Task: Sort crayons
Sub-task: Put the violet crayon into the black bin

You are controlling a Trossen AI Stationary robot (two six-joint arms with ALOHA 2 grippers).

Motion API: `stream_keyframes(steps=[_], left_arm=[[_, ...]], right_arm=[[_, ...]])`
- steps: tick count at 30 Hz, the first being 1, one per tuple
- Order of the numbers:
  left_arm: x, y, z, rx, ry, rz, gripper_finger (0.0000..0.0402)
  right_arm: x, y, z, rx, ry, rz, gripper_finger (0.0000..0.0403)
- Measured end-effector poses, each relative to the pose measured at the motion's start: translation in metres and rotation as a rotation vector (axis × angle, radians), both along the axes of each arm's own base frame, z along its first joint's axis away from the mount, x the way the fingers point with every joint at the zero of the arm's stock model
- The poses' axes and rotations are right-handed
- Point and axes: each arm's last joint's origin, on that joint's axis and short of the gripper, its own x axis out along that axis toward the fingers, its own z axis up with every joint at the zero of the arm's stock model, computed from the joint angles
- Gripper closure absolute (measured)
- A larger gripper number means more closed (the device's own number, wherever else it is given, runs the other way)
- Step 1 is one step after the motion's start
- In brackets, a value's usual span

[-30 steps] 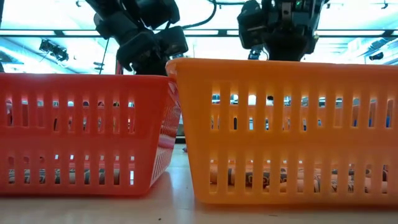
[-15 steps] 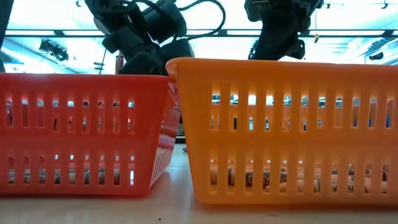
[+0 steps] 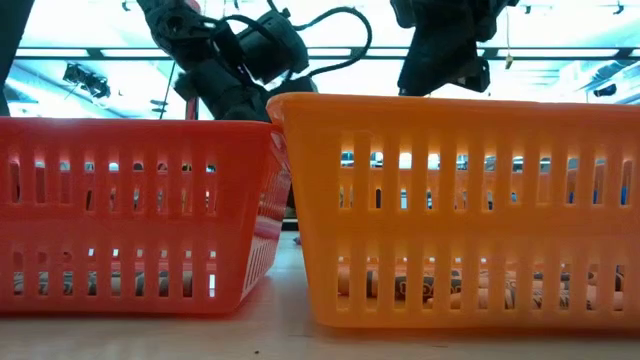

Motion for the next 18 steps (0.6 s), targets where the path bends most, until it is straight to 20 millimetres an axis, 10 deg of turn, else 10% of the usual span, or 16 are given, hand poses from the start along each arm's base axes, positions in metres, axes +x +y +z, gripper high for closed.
stream_keyframes(steps=[18], left_arm=[[0.007, -0.008, -0.027, -0.001, 0.044, -0.02, 0.0246]], right_arm=[[0.0, 0.003, 0.0, 0.002, -0.012, -0.02, 0.0305]])
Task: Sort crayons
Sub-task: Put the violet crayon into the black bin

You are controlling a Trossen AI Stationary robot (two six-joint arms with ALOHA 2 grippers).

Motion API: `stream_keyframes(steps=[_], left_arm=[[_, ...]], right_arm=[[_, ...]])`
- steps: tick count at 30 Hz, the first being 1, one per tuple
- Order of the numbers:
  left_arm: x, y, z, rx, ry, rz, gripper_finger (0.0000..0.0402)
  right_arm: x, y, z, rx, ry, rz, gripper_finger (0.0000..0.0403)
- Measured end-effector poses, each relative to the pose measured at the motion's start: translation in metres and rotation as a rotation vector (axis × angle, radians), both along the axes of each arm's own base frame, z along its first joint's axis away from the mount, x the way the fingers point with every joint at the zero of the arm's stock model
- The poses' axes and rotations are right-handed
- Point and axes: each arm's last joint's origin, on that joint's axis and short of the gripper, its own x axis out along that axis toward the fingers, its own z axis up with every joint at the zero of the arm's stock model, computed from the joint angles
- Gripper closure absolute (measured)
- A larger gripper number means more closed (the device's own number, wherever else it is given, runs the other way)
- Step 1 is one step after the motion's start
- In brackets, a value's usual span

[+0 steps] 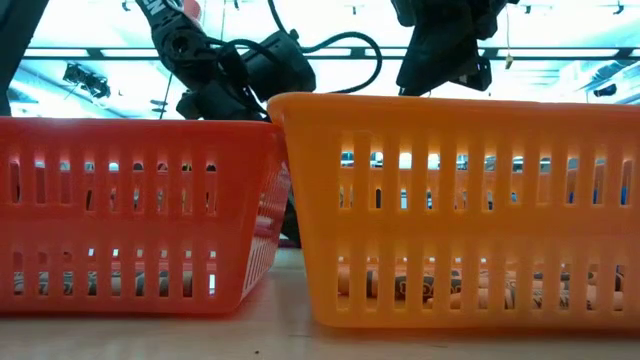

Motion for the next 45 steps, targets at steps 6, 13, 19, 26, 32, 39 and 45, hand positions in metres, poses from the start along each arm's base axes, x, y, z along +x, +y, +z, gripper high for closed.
stream_keyframes(steps=[6, 13, 19, 26, 32, 39, 45], left_arm=[[-0.003, 0.0, -0.001, -0.06, 0.048, 0.057, 0.0259], [-0.007, -0.001, -0.003, -0.078, 0.1, 0.058, 0.0328], [-0.008, -0.001, -0.003, -0.123, 0.119, 0.11, 0.0387], [-0.011, -0.002, 0.004, -0.225, 0.132, 0.243, 0.038], [-0.02, -0.002, 0.031, -0.317, 0.123, 0.353, 0.0379], [-0.043, -0.01, 0.067, -0.408, 0.16, 0.47, 0.0379], [-0.069, -0.032, 0.094, -0.49, 0.215, 0.529, 0.0379]], right_arm=[[0.0, 0.0, 0.0, -0.008, 0.003, 0.005, 0.0305], [0.0, -0.001, 0.0, -0.042, 0.002, 0.017, 0.0305], [-0.001, -0.001, -0.001, -0.05, 0.012, 0.021, 0.0305], [-0.003, -0.001, -0.002, -0.058, 0.038, 0.023, 0.0305], [-0.003, 0.0, -0.002, -0.089, 0.034, 0.027, 0.0305], [-0.003, -0.001, -0.002, -0.115, 0.032, 0.038, 0.0305], [-0.002, -0.001, -0.001, -0.143, 0.018, 0.04, 0.0305]])
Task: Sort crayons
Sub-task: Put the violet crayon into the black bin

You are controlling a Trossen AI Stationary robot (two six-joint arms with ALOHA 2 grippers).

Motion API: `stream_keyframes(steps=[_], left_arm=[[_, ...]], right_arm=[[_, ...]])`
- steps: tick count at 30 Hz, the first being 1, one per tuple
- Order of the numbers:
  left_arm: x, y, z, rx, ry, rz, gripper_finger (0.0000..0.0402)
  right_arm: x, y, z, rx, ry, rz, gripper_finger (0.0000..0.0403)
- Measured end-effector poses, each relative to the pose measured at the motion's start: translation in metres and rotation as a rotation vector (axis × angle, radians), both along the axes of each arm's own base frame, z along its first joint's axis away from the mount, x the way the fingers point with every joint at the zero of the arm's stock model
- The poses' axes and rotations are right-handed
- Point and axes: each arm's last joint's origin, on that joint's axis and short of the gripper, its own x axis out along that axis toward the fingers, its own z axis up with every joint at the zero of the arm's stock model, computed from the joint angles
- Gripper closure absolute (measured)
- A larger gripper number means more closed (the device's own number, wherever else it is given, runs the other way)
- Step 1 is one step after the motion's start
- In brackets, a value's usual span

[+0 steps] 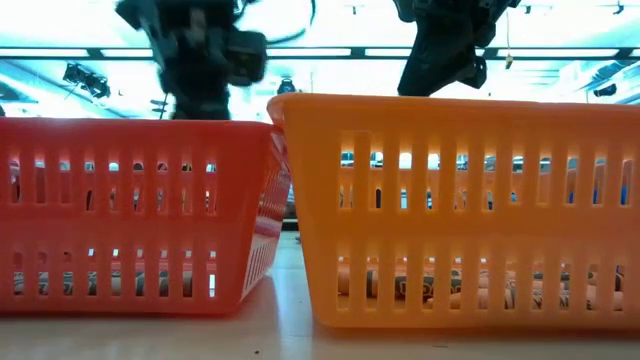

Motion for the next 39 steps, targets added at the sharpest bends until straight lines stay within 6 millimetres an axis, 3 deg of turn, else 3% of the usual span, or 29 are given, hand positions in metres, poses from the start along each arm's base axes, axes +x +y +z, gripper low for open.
stream_keyframes(steps=[5, 12, 20, 30, 39], left_arm=[[-0.024, -0.029, 0.01, -0.031, 0.087, -0.027, 0.0379], [-0.058, -0.08, 0.006, -0.027, 0.255, -0.036, 0.0379], [-0.09, -0.119, 0.002, 0.038, 0.28, 0.113, 0.0379], [-0.101, -0.13, 0.0, 0.046, 0.244, 0.288, 0.0371], [-0.096, -0.142, -0.028, 0.141, 0.303, 0.275, 0.0336]], right_arm=[[0.001, 0.0, 0.001, -0.041, -0.013, 0.026, 0.0305], [0.006, 0.0, 0.004, -0.074, -0.057, 0.07, 0.0305], [0.008, 0.0, 0.006, -0.073, -0.087, 0.077, 0.0305], [0.01, 0.002, 0.009, -0.056, -0.124, 0.077, 0.0305], [0.01, 0.002, 0.009, -0.045, -0.126, 0.071, 0.0305]])
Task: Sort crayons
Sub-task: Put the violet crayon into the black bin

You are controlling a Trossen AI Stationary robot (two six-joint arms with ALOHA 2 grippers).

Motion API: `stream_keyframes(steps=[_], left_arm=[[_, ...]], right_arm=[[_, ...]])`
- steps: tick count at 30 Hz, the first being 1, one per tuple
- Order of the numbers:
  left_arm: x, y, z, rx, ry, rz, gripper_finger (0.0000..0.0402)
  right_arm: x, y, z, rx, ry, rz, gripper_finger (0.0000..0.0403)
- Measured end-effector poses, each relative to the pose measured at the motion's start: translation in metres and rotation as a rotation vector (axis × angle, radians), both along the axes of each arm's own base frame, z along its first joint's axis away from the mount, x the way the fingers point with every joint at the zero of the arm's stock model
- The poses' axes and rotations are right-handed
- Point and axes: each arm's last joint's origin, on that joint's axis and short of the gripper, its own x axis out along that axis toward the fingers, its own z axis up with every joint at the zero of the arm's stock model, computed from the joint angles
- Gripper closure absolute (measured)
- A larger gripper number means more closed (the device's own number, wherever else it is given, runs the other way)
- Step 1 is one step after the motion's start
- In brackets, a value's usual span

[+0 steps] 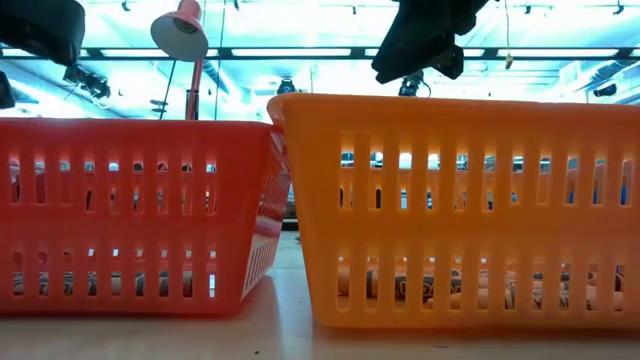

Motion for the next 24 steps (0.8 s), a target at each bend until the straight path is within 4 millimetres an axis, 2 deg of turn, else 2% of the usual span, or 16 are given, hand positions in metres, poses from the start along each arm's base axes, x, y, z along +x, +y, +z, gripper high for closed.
stream_keyframes(steps=[3, 8, 12, 18, 21, 24], left_arm=[[0.004, -0.003, -0.006, -0.003, 0.003, 0.026, 0.0326], [0.005, -0.005, -0.003, -0.042, -0.017, 0.03, 0.0289], [0.005, -0.007, 0.012, -0.13, -0.014, -0.008, 0.0269], [0.011, -0.002, 0.045, -0.203, -0.104, -0.066, 0.0271], [0.018, 0.006, 0.06, -0.194, -0.163, -0.134, 0.0271], [0.027, 0.019, 0.067, -0.138, -0.212, -0.164, 0.0271]], right_arm=[[0.0, 0.0, 0.0, 0.002, 0.0, 0.001, 0.0305], [0.0, 0.001, 0.0, 0.033, 0.01, 0.03, 0.0305], [-0.001, 0.001, -0.002, 0.074, 0.02, -0.003, 0.0305], [0.001, -0.005, -0.017, 0.163, 0.131, -0.065, 0.0305], [0.006, -0.008, -0.026, 0.17, 0.169, -0.05, 0.0305], [0.013, -0.008, -0.035, 0.193, 0.179, -0.04, 0.0305]])
